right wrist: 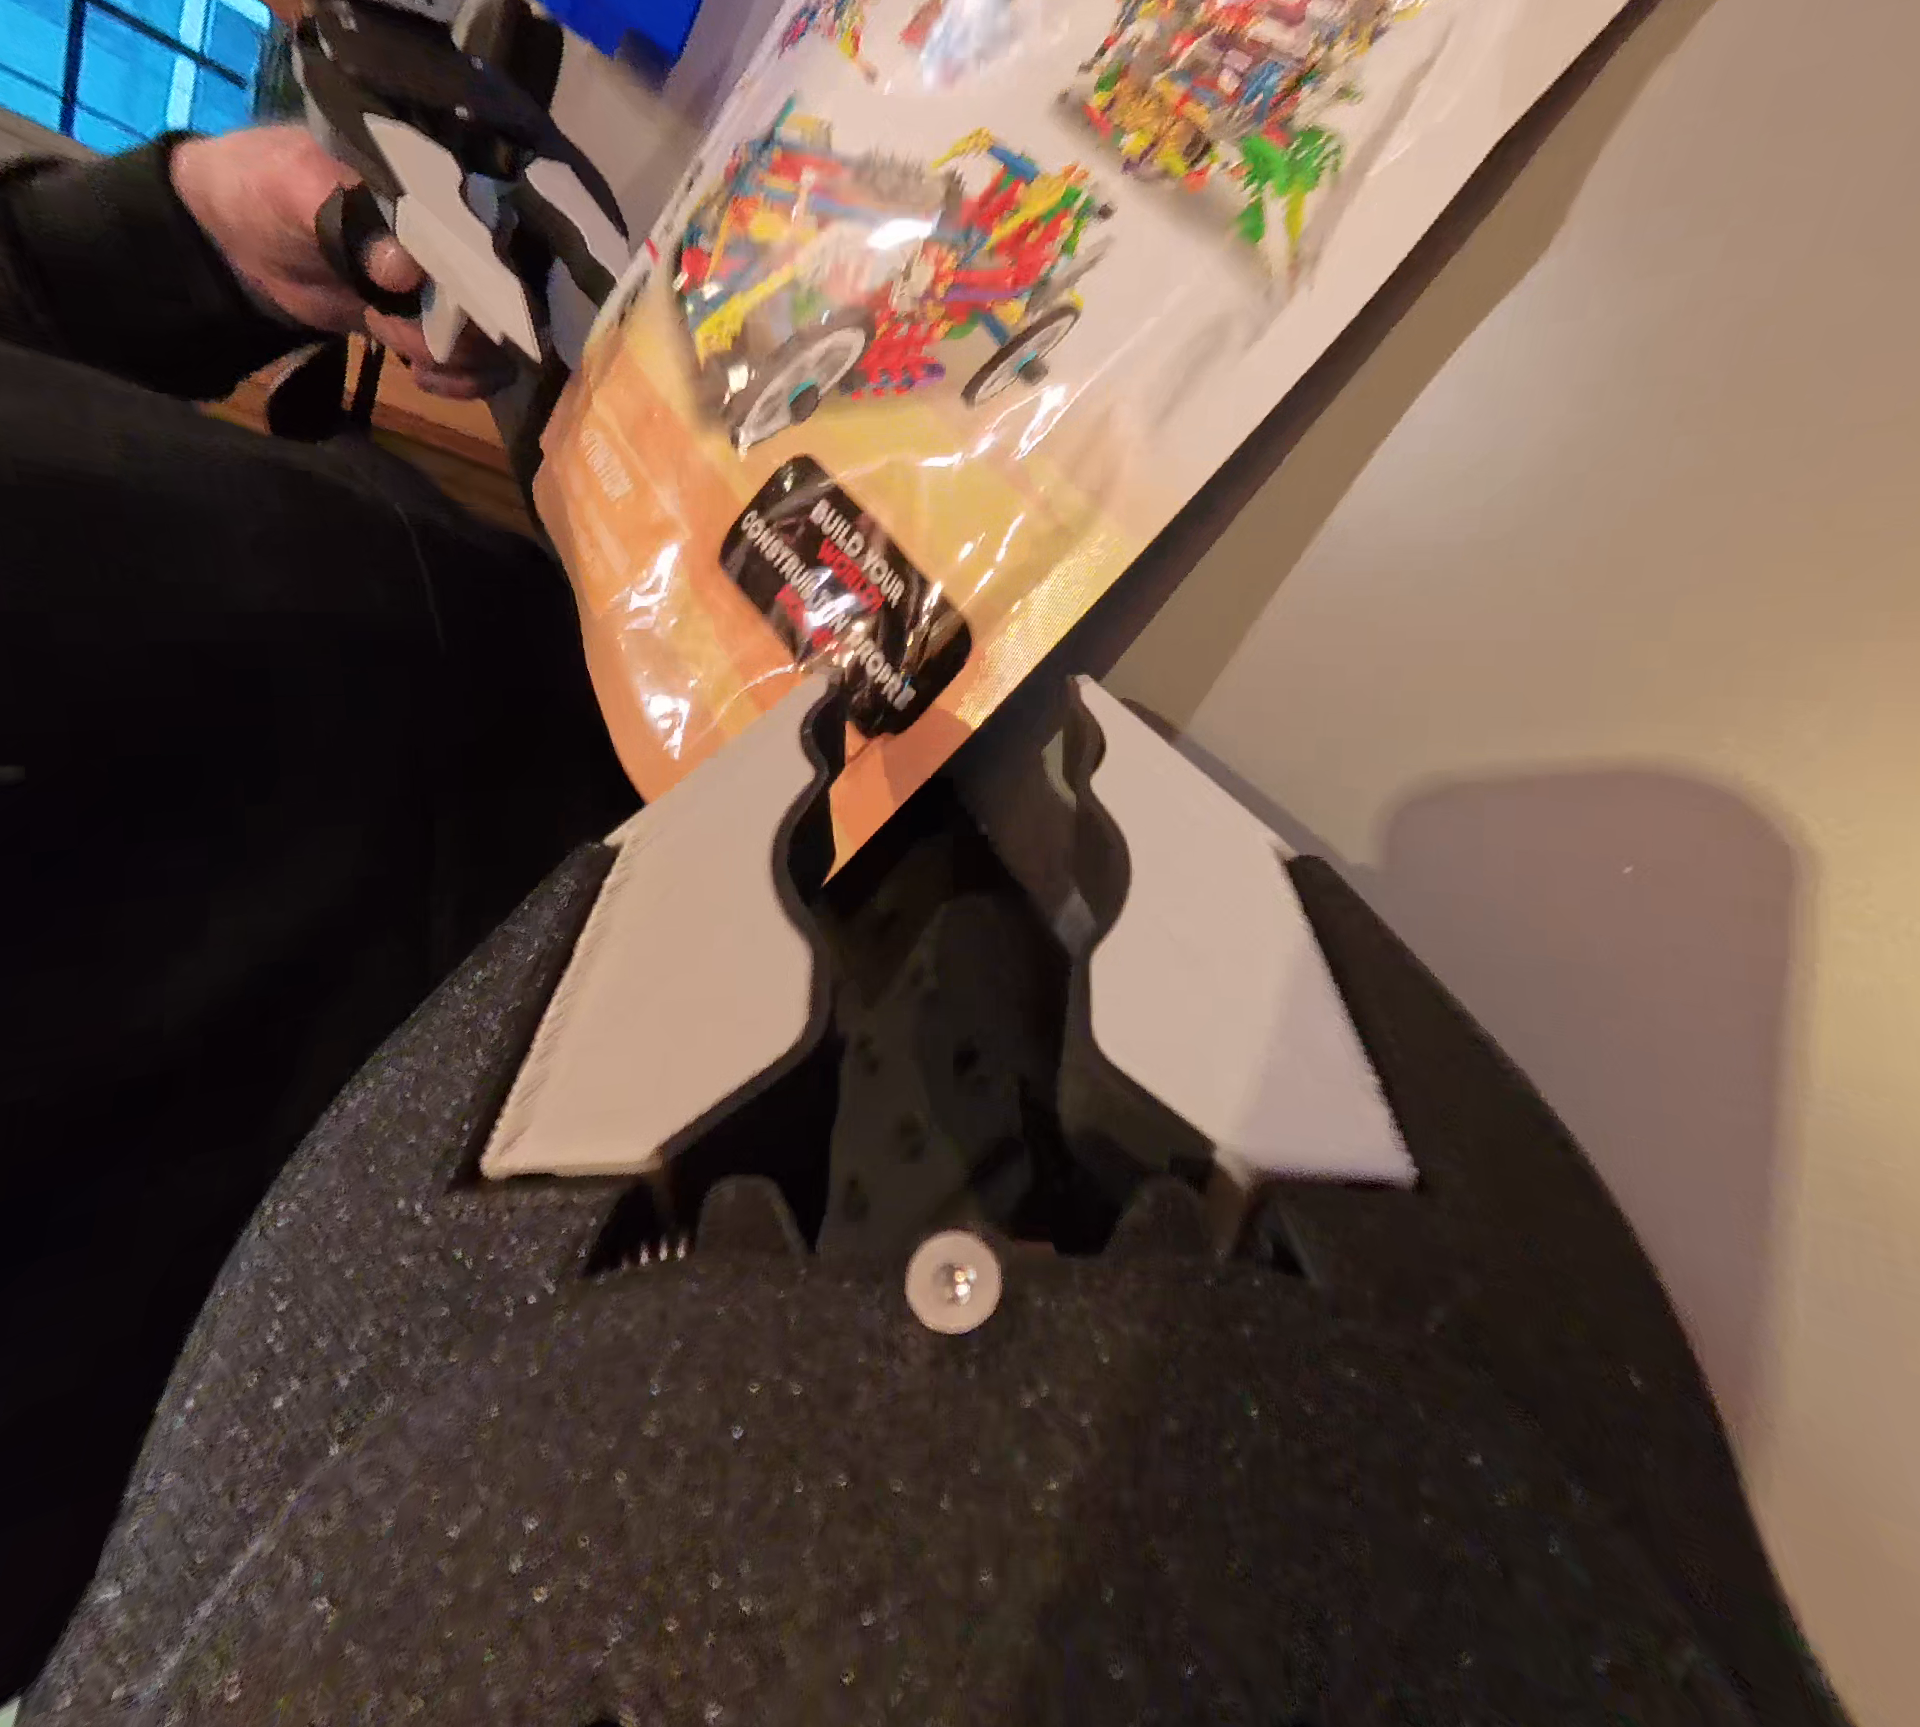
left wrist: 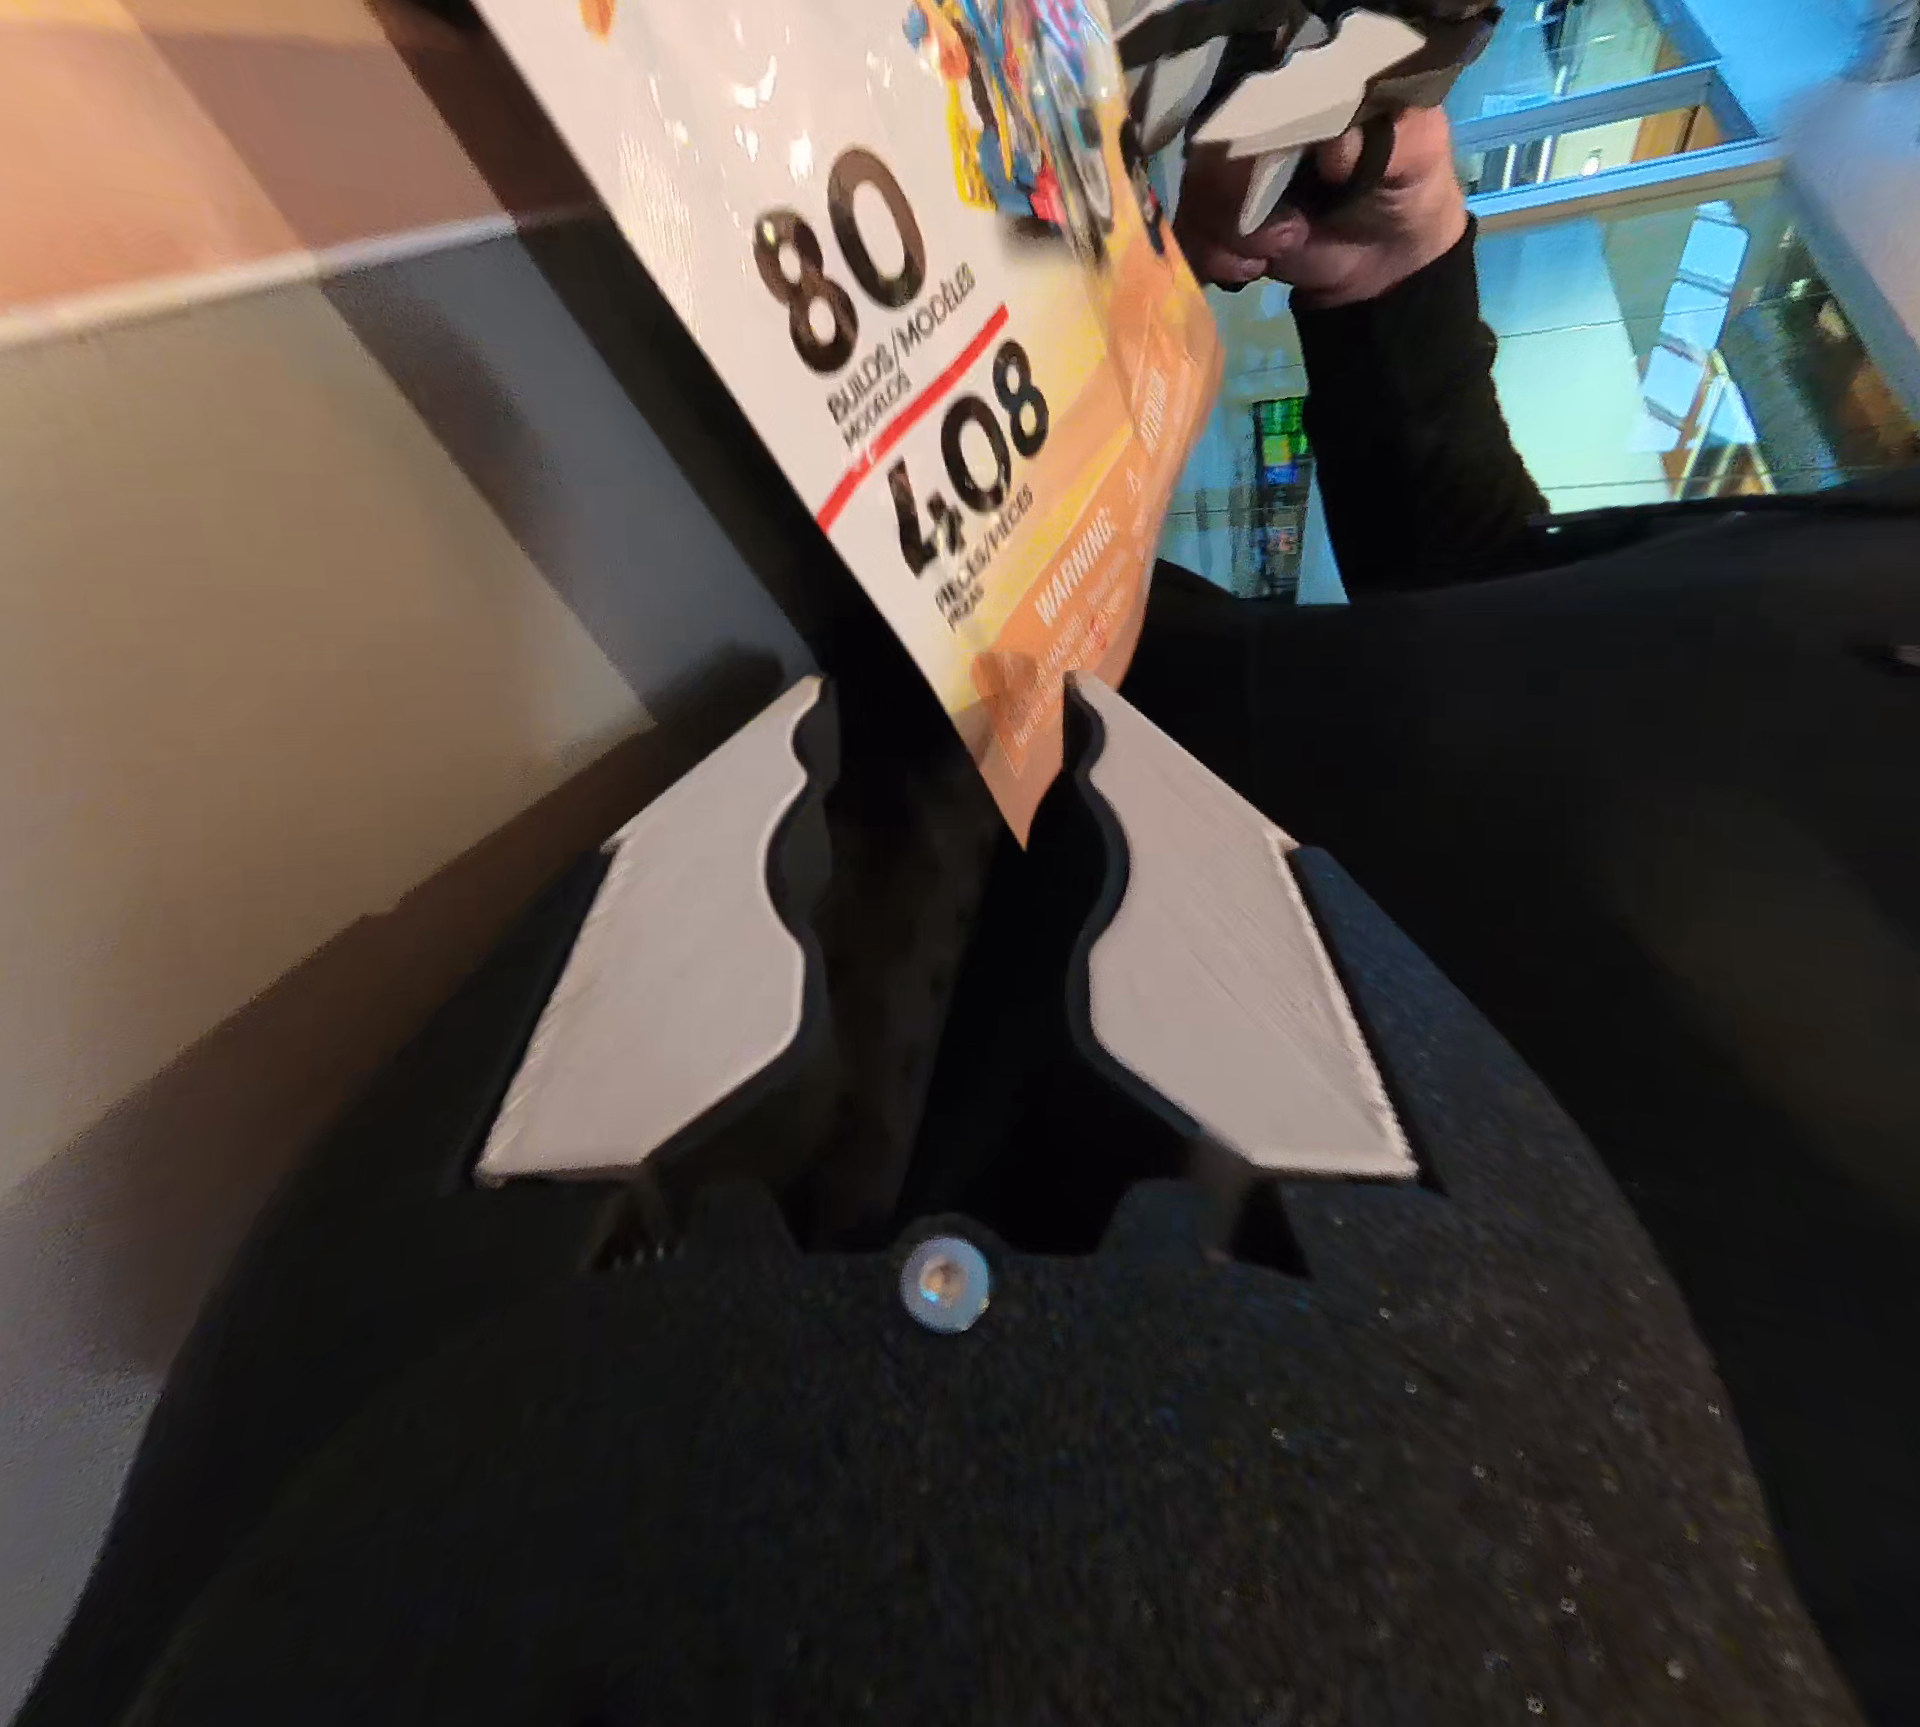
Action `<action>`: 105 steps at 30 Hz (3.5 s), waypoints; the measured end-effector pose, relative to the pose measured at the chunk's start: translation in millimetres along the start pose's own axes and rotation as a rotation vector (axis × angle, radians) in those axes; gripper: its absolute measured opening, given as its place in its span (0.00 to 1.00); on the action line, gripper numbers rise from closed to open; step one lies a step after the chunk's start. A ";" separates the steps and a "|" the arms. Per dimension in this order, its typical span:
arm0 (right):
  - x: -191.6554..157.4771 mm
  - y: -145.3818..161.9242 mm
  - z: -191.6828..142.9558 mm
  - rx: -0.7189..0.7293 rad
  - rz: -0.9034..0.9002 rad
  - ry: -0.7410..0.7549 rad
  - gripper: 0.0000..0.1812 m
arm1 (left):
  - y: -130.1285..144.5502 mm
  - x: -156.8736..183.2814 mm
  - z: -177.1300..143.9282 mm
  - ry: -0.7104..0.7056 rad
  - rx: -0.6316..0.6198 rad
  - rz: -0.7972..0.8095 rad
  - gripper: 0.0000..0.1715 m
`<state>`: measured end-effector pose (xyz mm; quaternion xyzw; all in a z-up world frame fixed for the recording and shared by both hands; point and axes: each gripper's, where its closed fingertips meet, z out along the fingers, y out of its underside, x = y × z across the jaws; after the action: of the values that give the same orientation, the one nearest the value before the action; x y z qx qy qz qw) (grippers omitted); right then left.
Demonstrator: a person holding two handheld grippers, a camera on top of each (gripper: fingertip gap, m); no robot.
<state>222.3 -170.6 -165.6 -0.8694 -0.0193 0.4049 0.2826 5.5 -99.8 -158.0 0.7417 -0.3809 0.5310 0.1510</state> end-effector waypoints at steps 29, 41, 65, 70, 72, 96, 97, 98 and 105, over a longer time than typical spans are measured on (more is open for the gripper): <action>21.7 -98.1 33.7 0.226 0.186 -0.201 0.29 | -36.5 102.4 -5.5 0.244 -0.019 0.770 0.00; -41.0 -161.4 -24.0 0.515 -0.082 -0.383 0.00 | -56.6 96.9 -18.9 0.106 -0.089 0.891 0.07; 36.8 -379.7 -108.4 0.515 -0.600 0.145 0.00 | -376.4 52.1 -38.6 -0.497 0.396 1.015 0.00; 83.6 -392.6 -90.1 0.476 -0.548 0.173 0.01 | -398.2 20.8 -38.8 -0.567 0.391 0.941 0.02; 105.2 -393.1 -79.5 0.437 -0.508 0.209 0.11 | -404.0 -2.5 -38.8 -0.618 0.369 0.895 0.06; 154.4 -369.6 -59.4 0.288 -0.347 0.334 0.30 | -390.3 -40.7 -48.9 -0.581 0.492 0.672 0.25; 156.1 -368.1 -57.9 0.277 -0.345 0.343 0.30 | -389.5 -41.2 -47.3 -0.579 0.489 0.676 0.24; 156.2 -367.0 -55.7 0.270 -0.340 0.339 0.30 | -388.5 -39.5 -44.3 -0.564 0.485 0.684 0.19; 144.9 -385.5 -70.3 0.386 -0.345 0.309 0.11 | -399.0 -29.6 -38.9 -0.570 0.513 0.727 0.04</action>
<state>445.2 157.6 -34.5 -0.8348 -0.0462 0.2102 0.5068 264.5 201.6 -97.5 0.6898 -0.4973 0.4025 -0.3388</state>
